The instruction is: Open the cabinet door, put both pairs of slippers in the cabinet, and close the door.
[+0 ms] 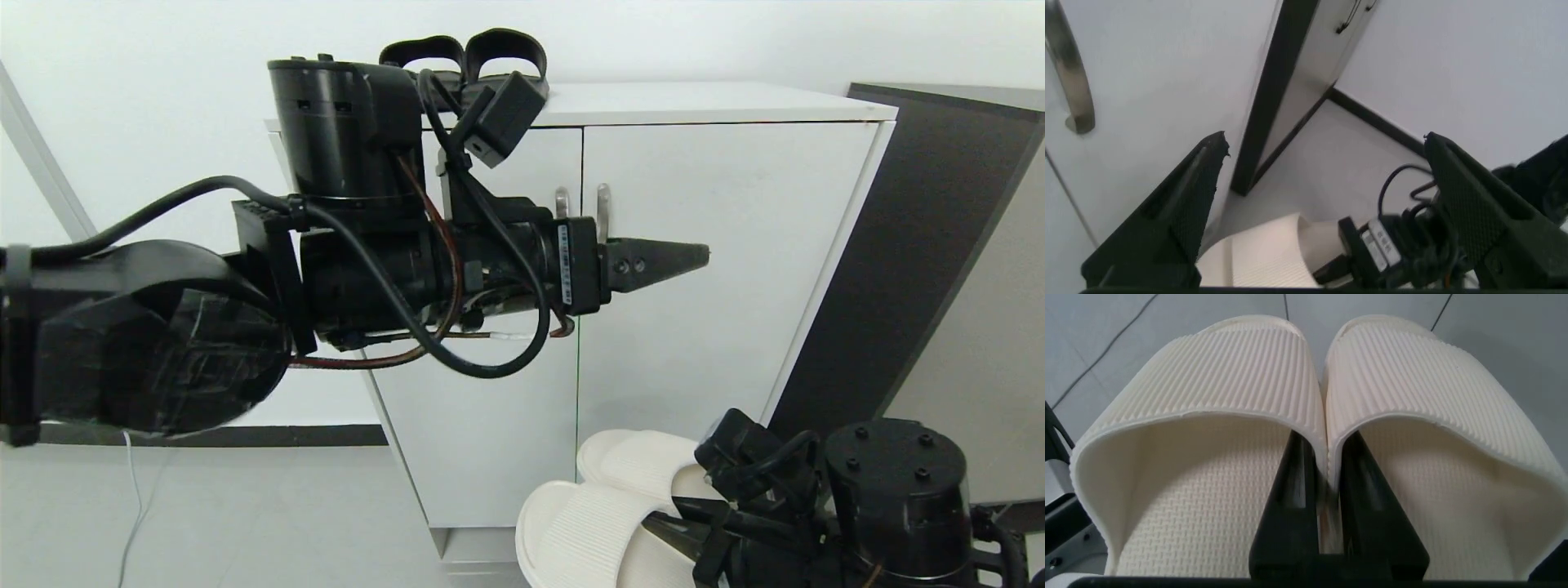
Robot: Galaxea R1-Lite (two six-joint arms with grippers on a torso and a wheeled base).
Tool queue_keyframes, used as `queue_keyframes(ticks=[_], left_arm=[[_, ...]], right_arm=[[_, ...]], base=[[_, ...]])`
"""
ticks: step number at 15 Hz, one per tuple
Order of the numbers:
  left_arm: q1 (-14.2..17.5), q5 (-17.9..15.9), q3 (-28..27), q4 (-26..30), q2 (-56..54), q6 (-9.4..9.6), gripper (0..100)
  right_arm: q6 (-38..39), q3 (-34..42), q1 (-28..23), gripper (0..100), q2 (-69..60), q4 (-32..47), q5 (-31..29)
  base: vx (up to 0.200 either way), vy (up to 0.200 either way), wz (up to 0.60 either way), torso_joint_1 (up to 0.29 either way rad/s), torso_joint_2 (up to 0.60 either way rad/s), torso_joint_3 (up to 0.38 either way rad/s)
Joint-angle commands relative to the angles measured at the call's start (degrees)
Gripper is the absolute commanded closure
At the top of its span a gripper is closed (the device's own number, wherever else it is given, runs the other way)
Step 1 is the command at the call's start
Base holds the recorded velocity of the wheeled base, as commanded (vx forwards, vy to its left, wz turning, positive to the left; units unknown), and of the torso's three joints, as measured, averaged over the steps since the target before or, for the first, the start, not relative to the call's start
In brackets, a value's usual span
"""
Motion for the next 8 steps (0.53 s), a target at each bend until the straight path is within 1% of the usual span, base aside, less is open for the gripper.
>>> queue_keyframes(ticks=[1,4,5,8], left_arm=[[1.7,-0.4,-3.6,0.1,3.3,-1.83,0],[2.4,0.0,-5.9,0.2,4.9,-2.01,0],[2.4,1.1,-6.6,0.2,5.5,-2.10,0],[2.3,6.2,-7.1,0.2,6.0,-1.83,0]], right_arm=[[0.0,0.0,0.0,100,0.2,0.0,0.0],[0.0,0.0,0.0,100,0.3,0.0,0.0],[0.0,0.0,0.0,100,0.6,0.0,0.0],[0.0,0.1,0.0,100,0.6,0.0,-0.1]], base=[[0.000,0.000,0.00,0.000,0.00,0.000],[0.000,0.000,0.00,0.000,0.00,0.000],[0.000,0.000,0.00,0.000,0.00,0.000],[0.000,0.000,0.00,0.000,0.00,0.000]])
